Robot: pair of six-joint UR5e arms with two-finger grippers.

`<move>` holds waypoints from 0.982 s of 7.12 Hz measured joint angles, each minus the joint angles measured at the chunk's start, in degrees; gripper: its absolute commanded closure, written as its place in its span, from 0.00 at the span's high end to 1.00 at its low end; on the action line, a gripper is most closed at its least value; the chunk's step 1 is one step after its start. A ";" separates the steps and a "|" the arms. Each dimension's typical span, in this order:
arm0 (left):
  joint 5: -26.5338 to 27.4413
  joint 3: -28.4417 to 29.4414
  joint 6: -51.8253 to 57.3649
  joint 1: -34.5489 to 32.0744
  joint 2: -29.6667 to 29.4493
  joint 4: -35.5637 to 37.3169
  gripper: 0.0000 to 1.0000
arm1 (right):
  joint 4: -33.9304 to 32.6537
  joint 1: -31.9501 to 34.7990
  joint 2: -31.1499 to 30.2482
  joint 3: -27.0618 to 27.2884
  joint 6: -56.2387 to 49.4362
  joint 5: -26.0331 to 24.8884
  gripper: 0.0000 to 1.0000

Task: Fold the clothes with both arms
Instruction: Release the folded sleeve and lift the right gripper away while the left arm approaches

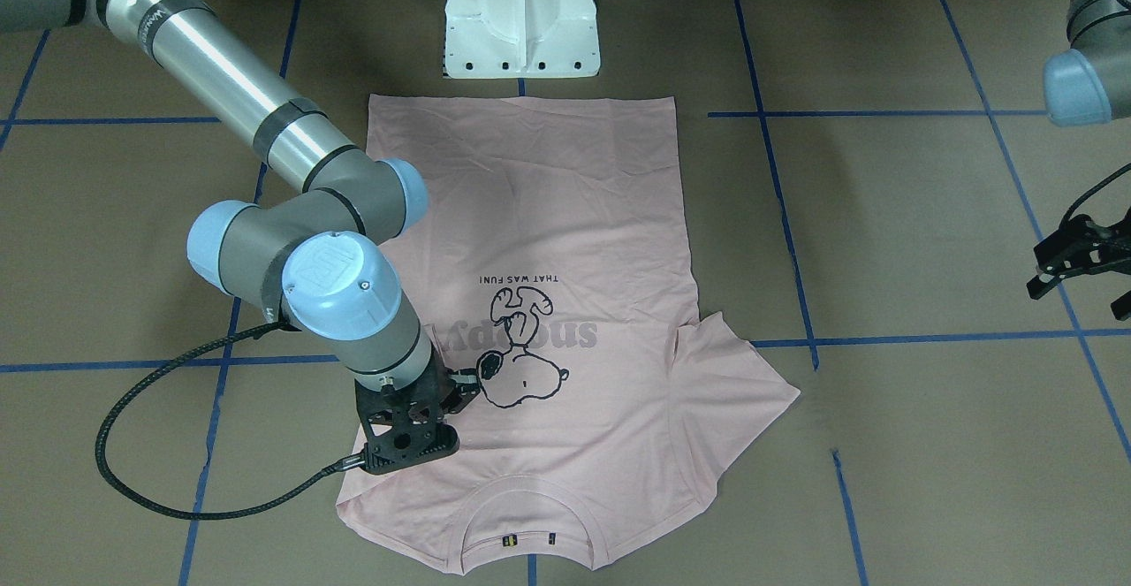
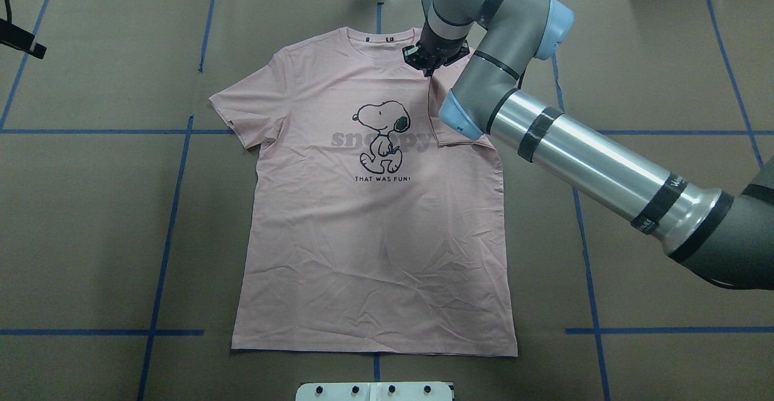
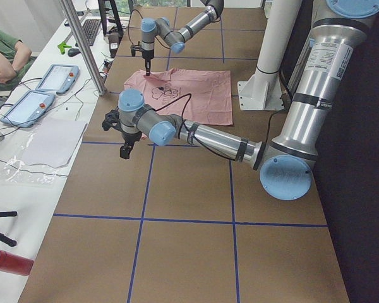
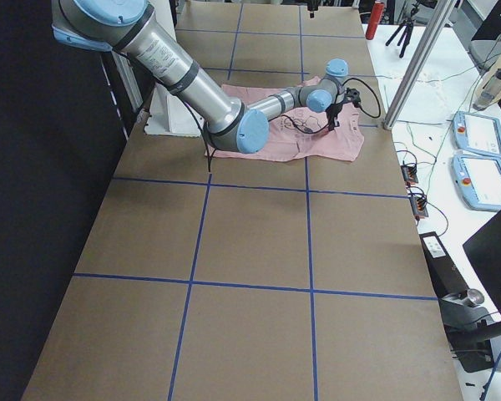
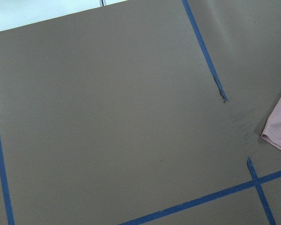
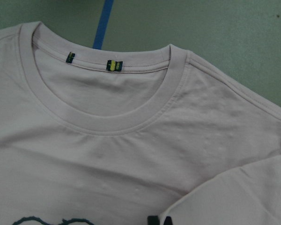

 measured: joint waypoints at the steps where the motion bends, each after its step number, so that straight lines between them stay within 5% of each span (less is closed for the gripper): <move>1: 0.00 0.03 -0.04 0.01 -0.09 -0.02 1.00 | 0.31 -0.15 0.69 -0.82 0.06 -0.16 1.00; 4: 0.21 0.71 -3.18 1.14 -0.65 -1.61 1.00 | 0.89 -0.21 0.67 -0.94 0.68 -0.27 1.00; 7: 9.27 1.60 -27.06 12.84 -4.81 -6.59 1.00 | -6.65 0.47 -2.57 7.44 7.54 2.41 1.00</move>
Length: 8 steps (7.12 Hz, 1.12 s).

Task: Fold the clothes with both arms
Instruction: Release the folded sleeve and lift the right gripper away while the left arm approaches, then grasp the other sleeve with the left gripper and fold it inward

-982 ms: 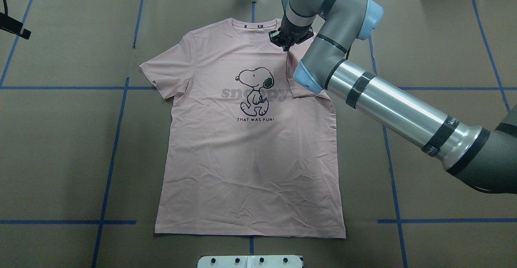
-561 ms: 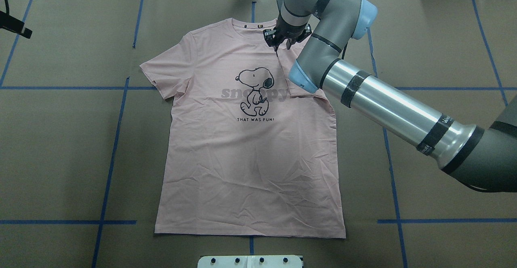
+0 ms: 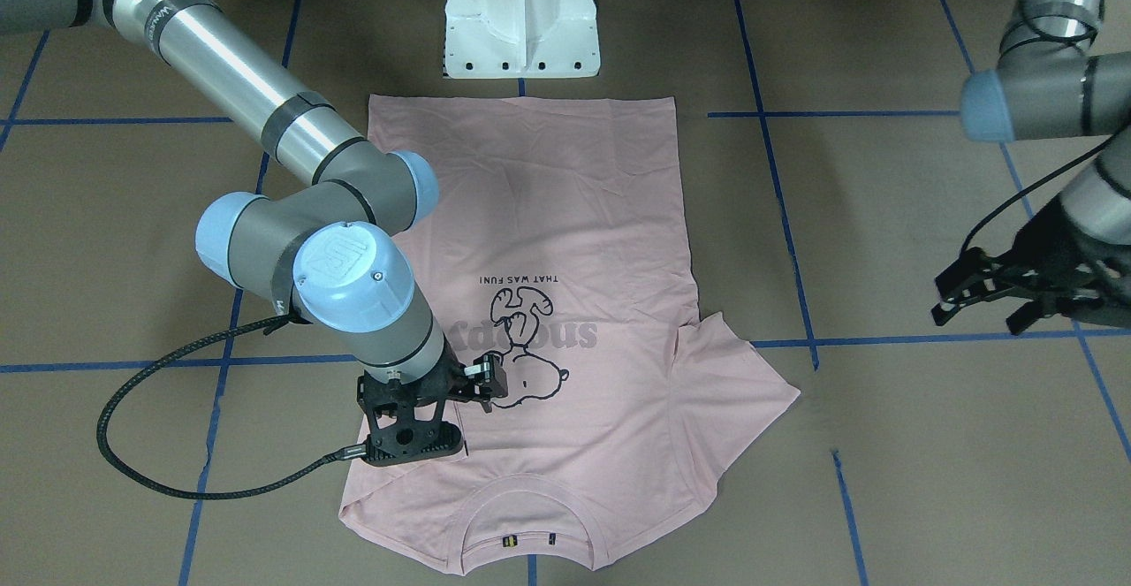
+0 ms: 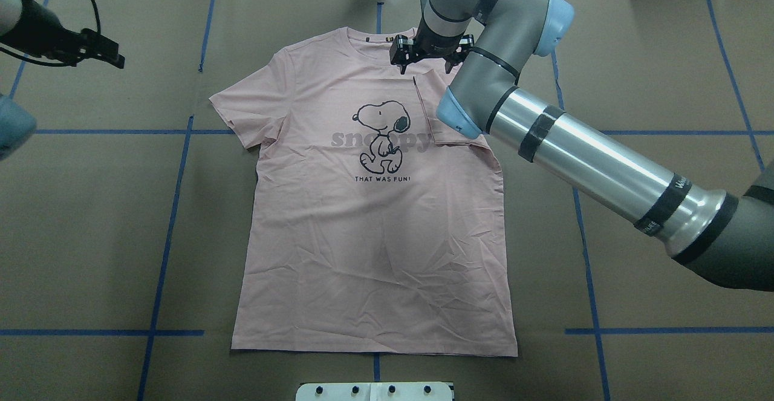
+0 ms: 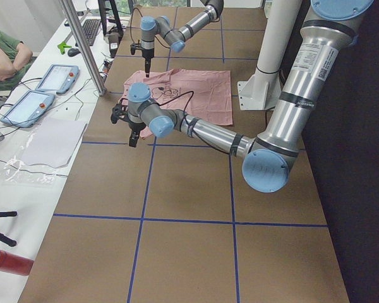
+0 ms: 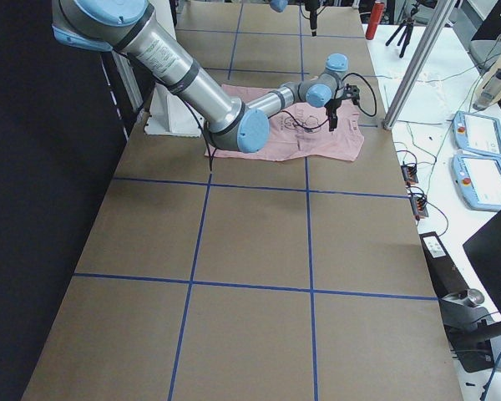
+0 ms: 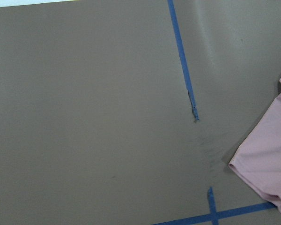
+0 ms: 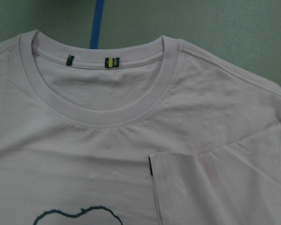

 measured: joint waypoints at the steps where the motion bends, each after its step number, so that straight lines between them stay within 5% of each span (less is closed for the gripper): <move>1: 5.13 0.99 -7.38 5.21 -2.32 -0.42 1.00 | -7.46 1.14 -3.30 7.28 0.57 1.24 1.00; 4: 14.28 10.42 -17.19 12.39 -8.57 -5.55 0.91 | -17.02 5.68 -12.21 19.86 -0.28 5.09 1.00; 8: 18.79 19.72 -18.01 14.60 -11.66 -11.58 0.69 | -17.10 7.13 -14.53 20.84 -2.14 6.64 1.00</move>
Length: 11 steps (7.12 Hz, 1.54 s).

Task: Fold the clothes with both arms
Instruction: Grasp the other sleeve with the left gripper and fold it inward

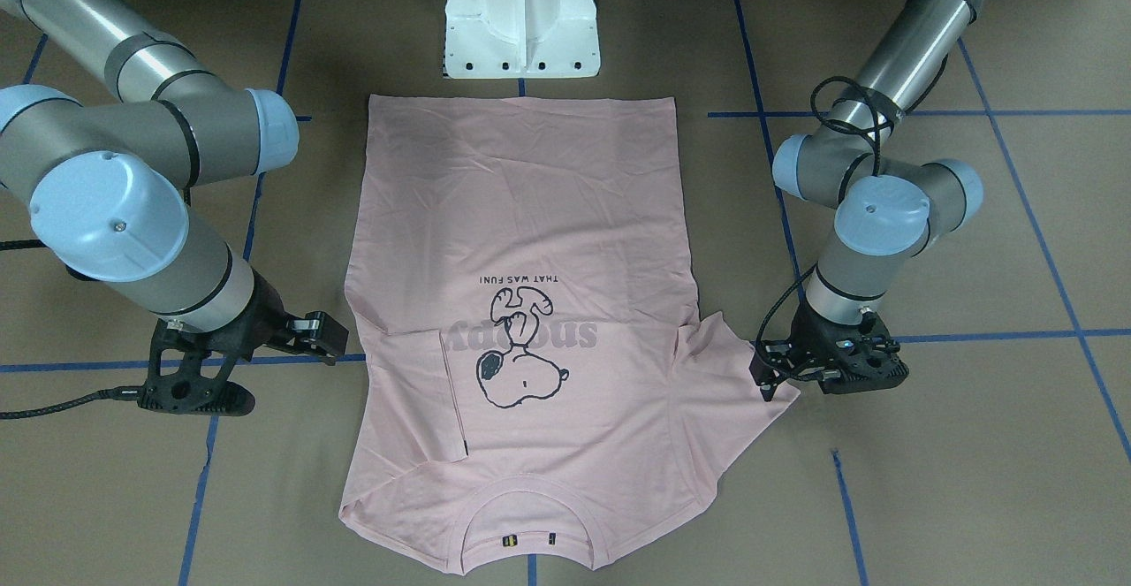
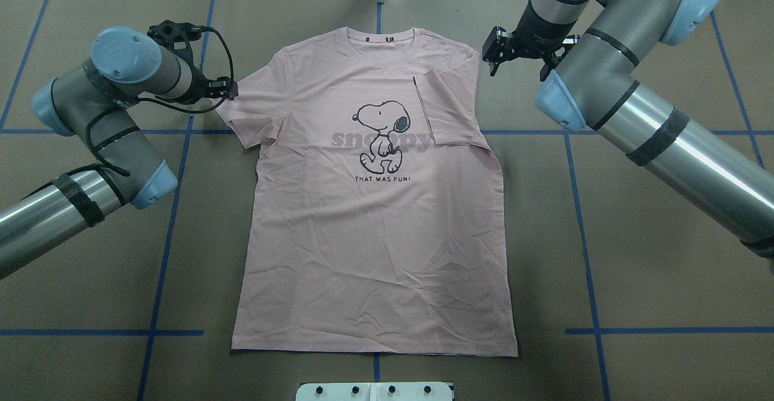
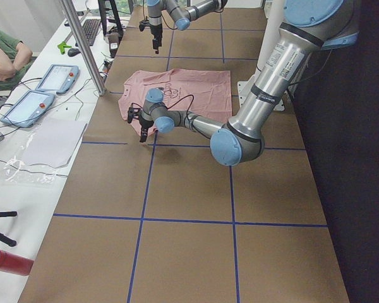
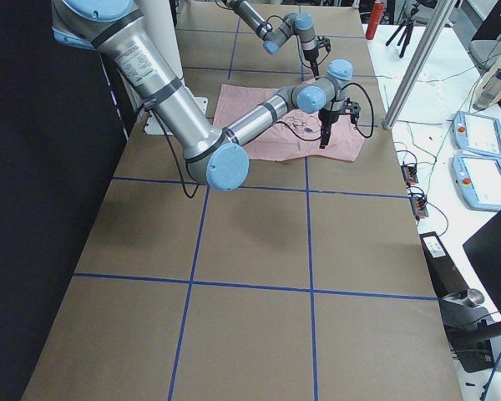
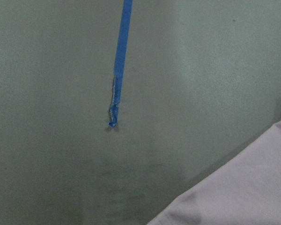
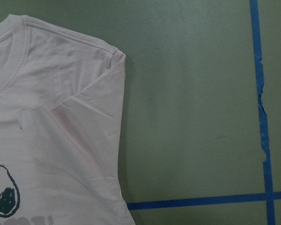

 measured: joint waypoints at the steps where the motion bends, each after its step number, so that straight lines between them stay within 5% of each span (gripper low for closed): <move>1: 0.14 0.27 0.08 0.23 -0.08 -0.10 0.59 | 0.02 0.03 -0.04 0.01 -0.14 0.04 1.00; 3: 0.16 0.30 0.23 0.43 -0.15 -0.13 0.05 | 0.09 0.01 -0.07 -0.03 -0.20 0.00 1.00; 6: -0.39 -0.84 0.31 0.54 -0.24 0.44 0.00 | 0.11 -0.06 -0.08 -0.16 -0.21 -0.11 1.00; 8: -3.80 -7.03 -0.13 0.43 -0.36 6.09 0.00 | 0.17 -0.10 -0.16 -0.29 -0.27 -0.17 1.00; 10: -5.49 -10.76 -5.43 0.74 -4.98 13.25 0.00 | 0.45 -0.12 -0.59 -0.37 -0.31 -0.20 1.00; 11: -5.61 -7.43 -10.07 1.74 -9.98 13.98 0.00 | 1.91 -0.12 -1.41 -0.37 -0.31 -0.19 1.00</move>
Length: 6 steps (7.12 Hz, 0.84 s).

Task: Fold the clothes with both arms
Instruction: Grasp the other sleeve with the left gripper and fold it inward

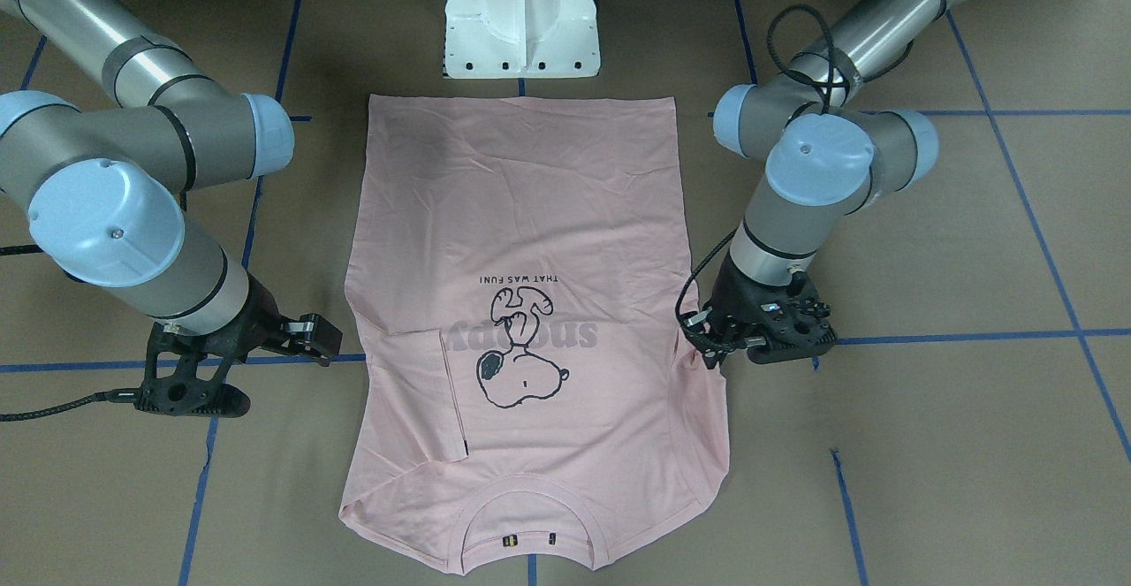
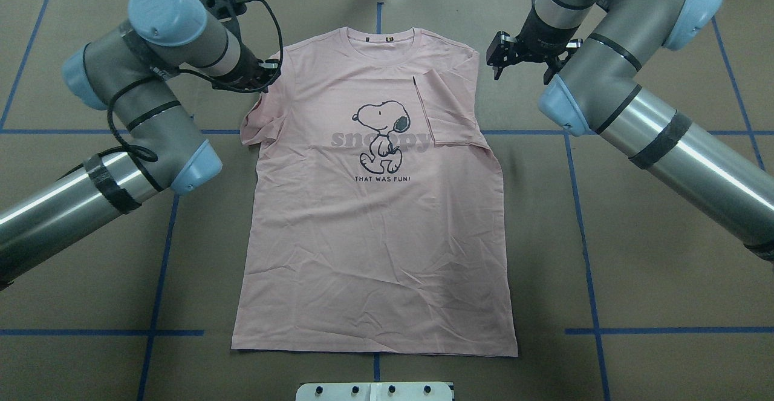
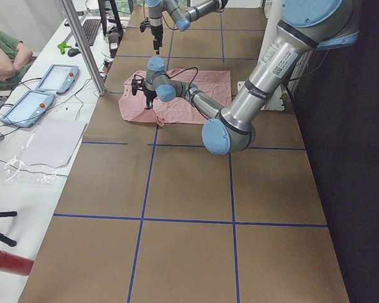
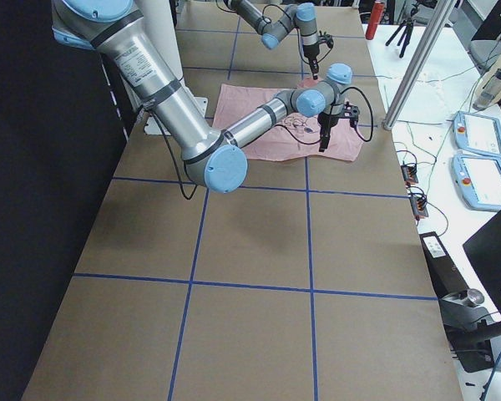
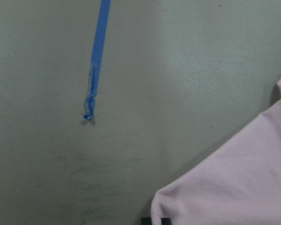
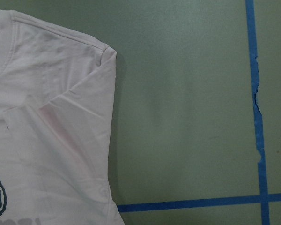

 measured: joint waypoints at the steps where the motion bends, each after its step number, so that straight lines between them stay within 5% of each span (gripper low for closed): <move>1: 0.08 5.73 -3.97 1.29 -5.22 -1.13 0.00 | 2.31 0.00 -1.04 -0.02 0.07 0.08 1.00; 2: 0.36 11.65 -7.01 2.48 -8.94 -4.22 0.00 | 3.87 -0.04 -1.71 -0.04 0.15 0.18 1.00; 3: 0.97 15.23 -8.75 3.36 -10.49 -7.06 0.39 | 4.50 -0.06 -1.98 -0.05 0.17 0.20 1.00; 4: 1.59 16.74 -9.42 3.89 -11.00 -8.57 0.99 | 4.71 -0.08 -2.05 -0.05 0.19 0.18 1.00; 6: 1.89 16.60 -9.57 4.17 -11.25 -10.67 1.00 | 4.79 -0.09 -2.08 -0.02 0.29 0.18 1.00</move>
